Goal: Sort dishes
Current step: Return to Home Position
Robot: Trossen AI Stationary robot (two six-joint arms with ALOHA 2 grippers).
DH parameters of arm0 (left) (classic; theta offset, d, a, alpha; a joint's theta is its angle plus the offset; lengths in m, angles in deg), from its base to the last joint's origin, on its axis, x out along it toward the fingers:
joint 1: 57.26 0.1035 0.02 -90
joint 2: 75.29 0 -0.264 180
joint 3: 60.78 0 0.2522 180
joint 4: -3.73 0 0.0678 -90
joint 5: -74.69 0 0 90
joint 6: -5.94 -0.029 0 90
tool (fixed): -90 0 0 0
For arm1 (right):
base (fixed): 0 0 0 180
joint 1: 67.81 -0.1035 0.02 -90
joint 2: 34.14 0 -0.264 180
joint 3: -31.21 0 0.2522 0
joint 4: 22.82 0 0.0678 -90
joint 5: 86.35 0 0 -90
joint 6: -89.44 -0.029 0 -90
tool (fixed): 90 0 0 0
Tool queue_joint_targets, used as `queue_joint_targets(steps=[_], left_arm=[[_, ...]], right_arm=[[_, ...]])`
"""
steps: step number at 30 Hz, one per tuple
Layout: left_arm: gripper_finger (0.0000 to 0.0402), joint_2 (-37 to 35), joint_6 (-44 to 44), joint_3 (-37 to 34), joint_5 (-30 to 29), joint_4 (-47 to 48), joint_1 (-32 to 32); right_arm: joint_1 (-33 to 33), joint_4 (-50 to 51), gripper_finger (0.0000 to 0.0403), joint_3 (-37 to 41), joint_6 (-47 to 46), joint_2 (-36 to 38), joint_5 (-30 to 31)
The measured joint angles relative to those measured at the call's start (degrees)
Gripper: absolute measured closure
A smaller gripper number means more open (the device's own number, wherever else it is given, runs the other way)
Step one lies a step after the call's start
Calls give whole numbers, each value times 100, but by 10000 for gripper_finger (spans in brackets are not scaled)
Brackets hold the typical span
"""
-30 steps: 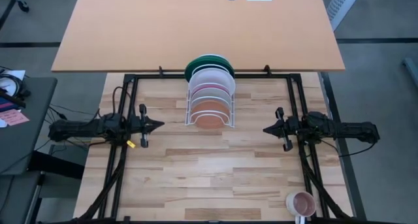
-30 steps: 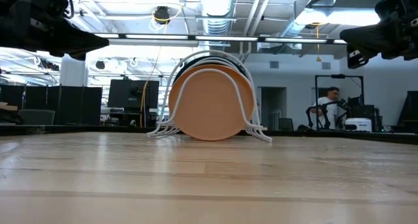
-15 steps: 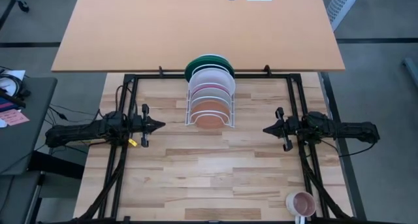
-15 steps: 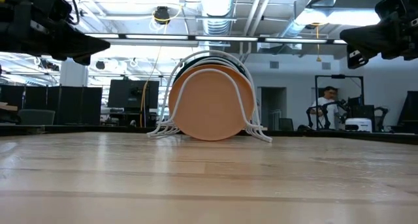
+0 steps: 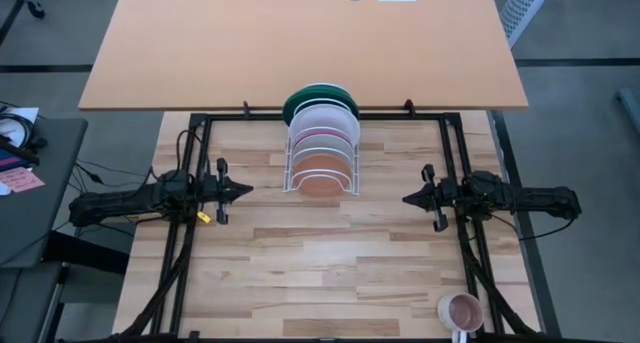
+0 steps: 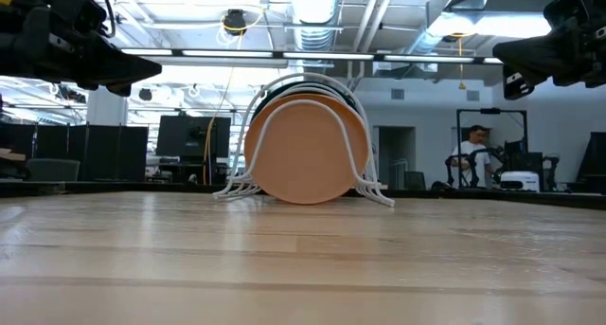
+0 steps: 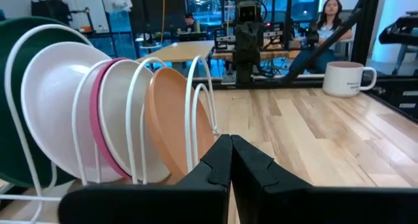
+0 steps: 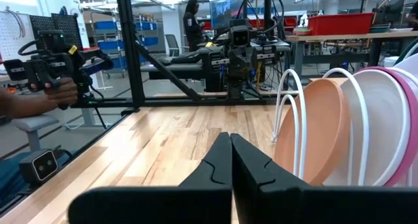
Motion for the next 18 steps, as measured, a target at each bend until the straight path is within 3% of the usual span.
queue_joint_targets(steps=[6,18], left_arm=[[401,2,-469,0,-3,-7,0],[402,2,-525,0,-4,-22,0]], right_arm=[[2,0,403,0,0,0,0],[0,0,403,0,0,1,0]])
